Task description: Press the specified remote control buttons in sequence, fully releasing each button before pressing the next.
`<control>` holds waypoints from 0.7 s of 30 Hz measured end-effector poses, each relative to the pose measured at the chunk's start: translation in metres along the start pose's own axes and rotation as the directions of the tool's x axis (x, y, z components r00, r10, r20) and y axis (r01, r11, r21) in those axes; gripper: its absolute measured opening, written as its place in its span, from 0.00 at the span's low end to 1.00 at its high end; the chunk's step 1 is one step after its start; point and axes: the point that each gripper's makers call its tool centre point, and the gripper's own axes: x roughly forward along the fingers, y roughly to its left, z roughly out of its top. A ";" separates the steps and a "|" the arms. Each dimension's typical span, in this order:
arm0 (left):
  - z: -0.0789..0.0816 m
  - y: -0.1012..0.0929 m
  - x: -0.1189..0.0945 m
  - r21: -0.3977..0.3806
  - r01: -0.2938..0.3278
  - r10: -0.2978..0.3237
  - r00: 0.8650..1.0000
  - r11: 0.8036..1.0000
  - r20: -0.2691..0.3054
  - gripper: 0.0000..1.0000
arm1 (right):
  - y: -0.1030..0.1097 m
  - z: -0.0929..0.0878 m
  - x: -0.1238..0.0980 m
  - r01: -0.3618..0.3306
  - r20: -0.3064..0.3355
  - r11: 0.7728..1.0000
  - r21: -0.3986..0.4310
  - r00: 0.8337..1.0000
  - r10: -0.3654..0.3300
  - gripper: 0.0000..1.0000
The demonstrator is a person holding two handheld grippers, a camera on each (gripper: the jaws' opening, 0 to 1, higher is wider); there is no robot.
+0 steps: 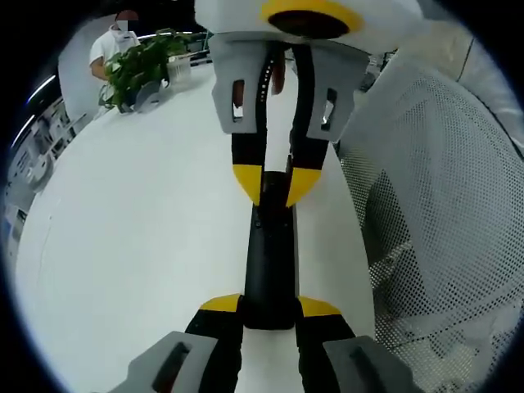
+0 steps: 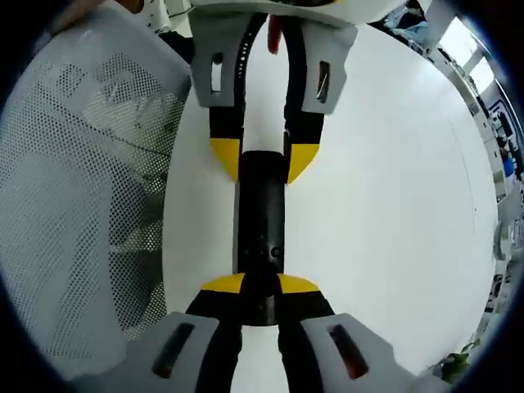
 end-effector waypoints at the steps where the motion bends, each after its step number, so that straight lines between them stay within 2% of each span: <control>1: 0.000 0.000 0.000 -0.003 0.001 -0.001 1.000 1.000 0.001 0.25 | 0.000 0.000 0.000 0.006 -0.002 1.000 -0.012 1.000 -0.006 0.14; 2: 0.000 0.000 0.000 -0.003 0.001 -0.001 1.000 1.000 0.001 0.25 | -0.001 -0.001 0.000 0.009 -0.007 0.999 -0.032 1.000 -0.010 0.14; 6: 0.000 0.000 0.000 -0.001 0.000 0.000 1.000 1.000 -0.001 0.25 | -0.002 -0.001 -0.001 0.013 -0.002 1.000 -0.015 1.000 -0.013 0.12; 9: 0.000 0.000 0.000 -0.002 0.000 0.000 1.000 1.000 0.000 0.25 | -0.004 -0.003 0.001 0.020 -0.006 0.999 -0.029 1.000 -0.020 0.02; 15: 0.000 0.000 0.000 0.001 0.001 -0.001 1.000 1.000 -0.001 0.25 | -0.004 -0.002 0.001 0.029 -0.040 0.998 -0.055 0.999 -0.032 0.03; 21: 0.000 0.000 0.000 -0.005 0.002 -0.002 1.000 1.000 0.003 0.25 | -0.005 -0.002 -0.001 0.035 -0.022 0.999 -0.019 0.999 -0.036 0.06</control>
